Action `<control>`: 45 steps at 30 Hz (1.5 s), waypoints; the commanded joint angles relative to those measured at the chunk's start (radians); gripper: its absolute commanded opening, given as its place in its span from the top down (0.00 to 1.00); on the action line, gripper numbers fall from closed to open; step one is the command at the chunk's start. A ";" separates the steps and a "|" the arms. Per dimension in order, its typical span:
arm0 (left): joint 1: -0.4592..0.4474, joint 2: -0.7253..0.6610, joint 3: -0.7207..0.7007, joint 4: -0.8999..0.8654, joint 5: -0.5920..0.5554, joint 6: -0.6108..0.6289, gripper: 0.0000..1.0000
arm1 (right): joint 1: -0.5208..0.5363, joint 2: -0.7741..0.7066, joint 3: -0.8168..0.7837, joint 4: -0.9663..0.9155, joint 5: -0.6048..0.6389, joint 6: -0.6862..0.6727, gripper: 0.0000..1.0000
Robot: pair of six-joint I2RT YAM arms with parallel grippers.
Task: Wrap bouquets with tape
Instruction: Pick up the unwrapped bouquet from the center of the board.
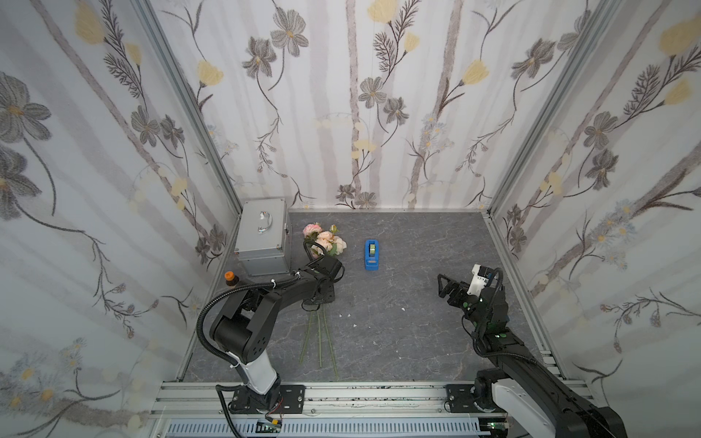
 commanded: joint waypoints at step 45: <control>-0.181 -0.619 0.154 -0.381 0.208 0.675 1.00 | 0.009 -0.205 0.078 -0.191 0.129 0.057 0.00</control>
